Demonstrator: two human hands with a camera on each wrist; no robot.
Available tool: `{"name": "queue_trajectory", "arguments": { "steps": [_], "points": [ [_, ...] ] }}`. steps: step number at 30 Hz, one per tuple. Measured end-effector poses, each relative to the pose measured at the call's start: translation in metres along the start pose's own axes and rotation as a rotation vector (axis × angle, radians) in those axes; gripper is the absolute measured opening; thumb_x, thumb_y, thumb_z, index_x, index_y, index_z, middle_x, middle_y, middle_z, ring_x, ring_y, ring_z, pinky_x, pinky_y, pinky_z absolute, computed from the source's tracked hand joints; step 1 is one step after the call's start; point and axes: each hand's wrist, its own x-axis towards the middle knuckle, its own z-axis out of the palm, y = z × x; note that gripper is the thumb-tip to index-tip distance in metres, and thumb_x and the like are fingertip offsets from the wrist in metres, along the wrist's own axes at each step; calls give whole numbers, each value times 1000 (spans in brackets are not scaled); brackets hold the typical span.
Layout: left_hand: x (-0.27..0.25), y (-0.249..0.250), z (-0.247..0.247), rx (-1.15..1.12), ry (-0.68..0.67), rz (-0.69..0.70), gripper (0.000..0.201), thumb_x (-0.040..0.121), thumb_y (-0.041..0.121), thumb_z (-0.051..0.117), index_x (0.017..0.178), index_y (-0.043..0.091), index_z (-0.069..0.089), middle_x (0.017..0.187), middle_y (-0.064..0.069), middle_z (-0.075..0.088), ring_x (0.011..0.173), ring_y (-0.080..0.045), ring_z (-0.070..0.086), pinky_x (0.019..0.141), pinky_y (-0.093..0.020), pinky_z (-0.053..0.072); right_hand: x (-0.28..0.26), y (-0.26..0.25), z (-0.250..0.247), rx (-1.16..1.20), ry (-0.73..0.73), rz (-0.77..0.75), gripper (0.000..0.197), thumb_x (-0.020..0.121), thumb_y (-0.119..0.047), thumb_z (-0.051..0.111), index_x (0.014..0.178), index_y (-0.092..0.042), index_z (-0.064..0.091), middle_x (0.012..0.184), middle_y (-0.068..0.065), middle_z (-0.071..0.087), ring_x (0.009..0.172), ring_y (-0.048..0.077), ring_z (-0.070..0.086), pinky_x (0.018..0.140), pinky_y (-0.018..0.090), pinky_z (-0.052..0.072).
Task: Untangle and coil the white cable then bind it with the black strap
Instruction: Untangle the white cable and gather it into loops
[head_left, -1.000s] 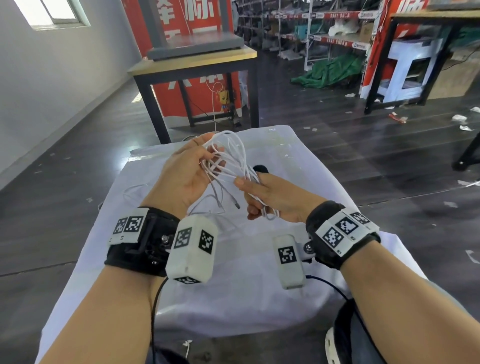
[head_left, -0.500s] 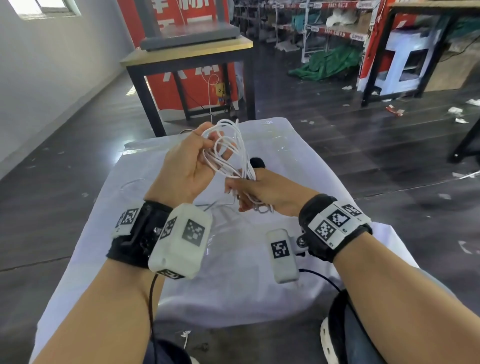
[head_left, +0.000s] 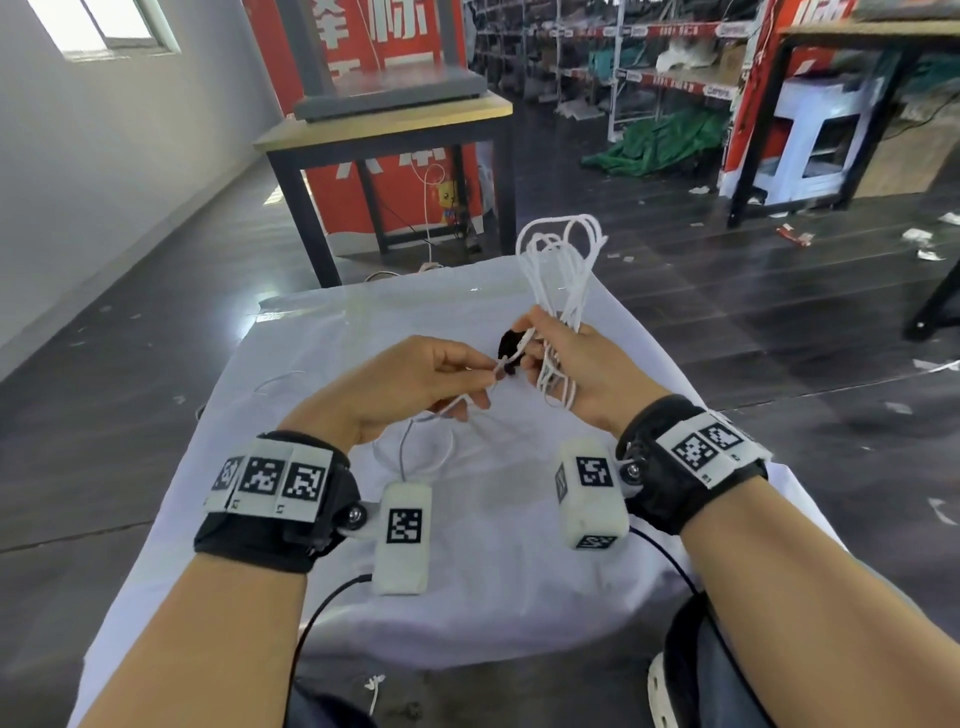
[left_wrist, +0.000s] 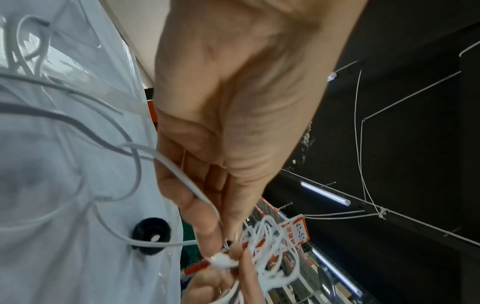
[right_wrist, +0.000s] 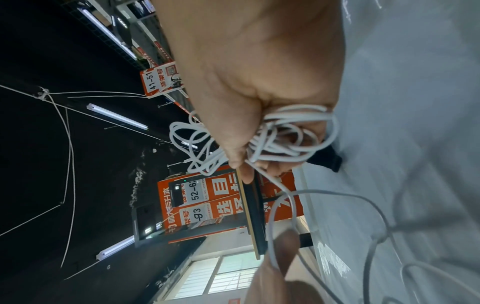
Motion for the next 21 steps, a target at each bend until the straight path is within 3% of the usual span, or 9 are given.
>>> {"name": "queue_trajectory", "arguments": {
  "steps": [3,6,8,10,12,14,17,21],
  "points": [
    [1,-6,-10,-31,133,-34,19,96,22,54,102,13,70,71,3,64,53,-5,52,57,-15,46,3,-3,-8,-114,131,-56,29,96,-38,51,77,-20,65,69,4,39,61,16,41,57,28,39],
    [7,-22,-26,-188,475,-86,21,100,15,43,99,9,64,71,1,55,49,-6,51,56,-19,43,7,-7,-16,-97,251,-74,31,97,-36,50,73,-19,60,78,8,43,71,22,44,71,32,42],
    [11,-34,-39,-427,700,-138,21,99,11,40,90,10,59,72,-1,54,46,-7,52,53,-19,43,8,-12,-19,84,277,-80,31,99,-28,47,72,-16,54,74,2,60,78,19,58,80,32,45],
    [12,-45,-49,-738,813,-144,24,99,6,37,82,9,53,70,-4,58,44,-8,52,46,-17,44,6,-19,-20,380,250,-74,32,100,-21,46,70,-12,51,64,0,59,76,18,67,85,33,50],
    [12,-54,-55,-1007,863,-71,26,100,3,35,80,7,52,62,-4,66,48,-9,57,47,-16,47,5,-21,-20,510,268,-70,33,99,-18,47,67,-11,49,55,-1,50,55,13,65,72,29,54],
    [10,-58,-60,-1137,905,51,27,101,2,33,82,7,52,61,-2,69,56,-10,63,57,-17,53,5,-21,-20,503,307,-77,33,99,-17,45,67,-12,47,46,-3,44,40,8,51,53,23,46],
    [9,-57,-65,-1070,922,203,28,99,-3,36,82,12,54,77,2,71,70,-8,65,76,-19,54,7,-19,-20,438,332,-93,31,99,-14,42,68,-12,44,43,-4,38,37,8,38,41,18,35],
    [9,-54,-61,-402,870,278,43,90,-12,35,84,21,63,91,6,65,84,-4,58,85,-18,45,7,-17,-19,379,344,-97,30,98,-12,42,68,-11,44,48,-2,38,37,8,38,39,18,34]
  ]
}}
